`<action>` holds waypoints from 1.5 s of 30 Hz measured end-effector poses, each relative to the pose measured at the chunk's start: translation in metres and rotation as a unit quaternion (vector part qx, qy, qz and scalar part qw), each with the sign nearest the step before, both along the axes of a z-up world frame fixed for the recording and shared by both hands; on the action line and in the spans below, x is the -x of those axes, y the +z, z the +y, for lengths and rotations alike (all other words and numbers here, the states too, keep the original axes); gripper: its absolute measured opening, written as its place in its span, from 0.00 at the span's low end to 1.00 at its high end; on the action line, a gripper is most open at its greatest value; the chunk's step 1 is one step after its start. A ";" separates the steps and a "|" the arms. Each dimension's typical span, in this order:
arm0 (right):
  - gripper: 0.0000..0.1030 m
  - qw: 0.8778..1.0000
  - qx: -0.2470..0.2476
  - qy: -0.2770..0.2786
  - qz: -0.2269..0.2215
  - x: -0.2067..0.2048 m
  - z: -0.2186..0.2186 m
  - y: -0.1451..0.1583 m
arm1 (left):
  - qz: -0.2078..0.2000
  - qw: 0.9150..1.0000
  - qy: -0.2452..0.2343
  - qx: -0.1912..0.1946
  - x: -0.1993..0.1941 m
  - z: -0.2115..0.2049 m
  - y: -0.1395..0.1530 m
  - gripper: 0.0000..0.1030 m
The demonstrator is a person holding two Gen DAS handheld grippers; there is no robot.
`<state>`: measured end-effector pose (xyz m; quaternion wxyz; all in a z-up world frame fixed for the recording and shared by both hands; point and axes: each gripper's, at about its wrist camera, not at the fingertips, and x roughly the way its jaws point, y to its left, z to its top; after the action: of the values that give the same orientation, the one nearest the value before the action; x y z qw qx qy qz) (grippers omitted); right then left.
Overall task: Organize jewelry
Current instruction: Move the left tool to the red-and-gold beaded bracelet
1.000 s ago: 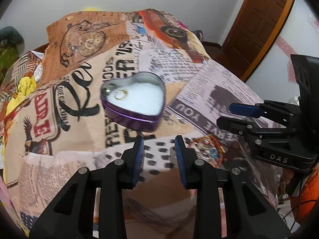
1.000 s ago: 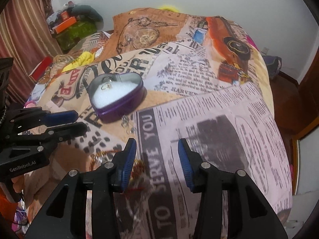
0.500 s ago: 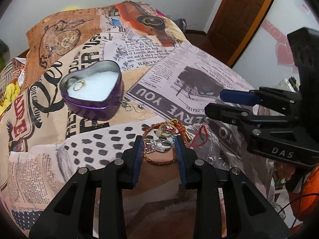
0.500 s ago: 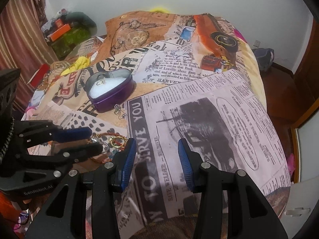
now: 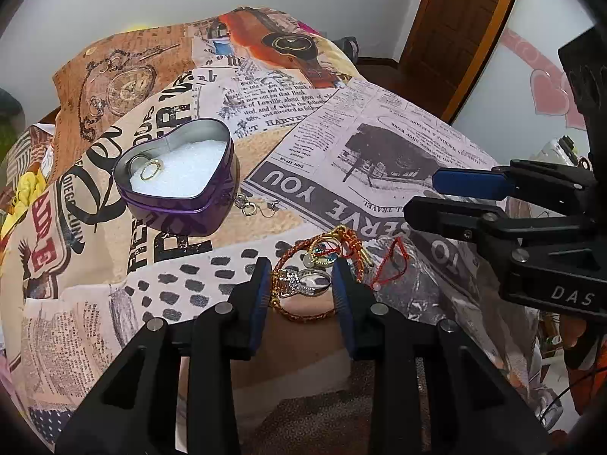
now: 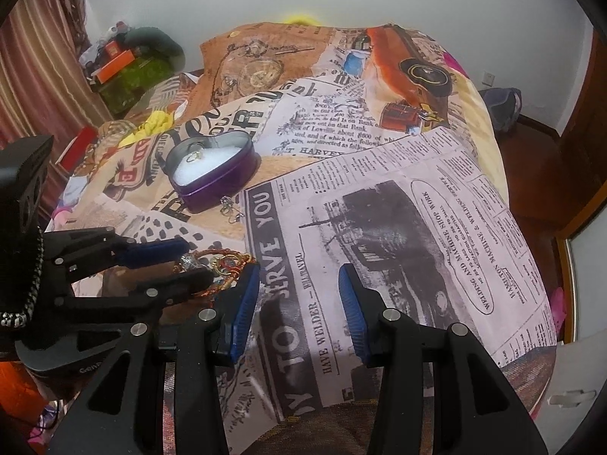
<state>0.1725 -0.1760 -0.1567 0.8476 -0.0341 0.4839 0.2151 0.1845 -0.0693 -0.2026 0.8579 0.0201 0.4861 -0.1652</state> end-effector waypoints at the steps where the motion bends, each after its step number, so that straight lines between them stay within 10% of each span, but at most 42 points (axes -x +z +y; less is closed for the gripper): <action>1: 0.38 1.000 0.000 0.000 0.001 0.000 0.001 0.000 | -0.001 1.000 0.000 0.001 0.000 0.000 -0.001 0.30; 13: 0.38 1.000 -0.003 -0.008 0.004 0.005 0.005 0.003 | -0.022 1.000 -0.004 0.008 0.006 0.006 0.008 0.28; 15: 0.38 1.000 -0.009 -0.011 0.001 0.005 0.004 0.007 | -0.029 0.999 0.002 0.011 0.009 0.010 0.014 0.00; 45: 0.27 0.996 0.023 0.084 0.005 -0.014 0.075 -0.018 | -0.001 0.998 0.058 0.032 0.004 0.067 0.012 0.15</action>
<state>0.1867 -0.1009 -0.1742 0.8233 -0.0926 0.4882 0.2745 0.1808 -0.0024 -0.1910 0.8666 -0.0352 0.4802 -0.1310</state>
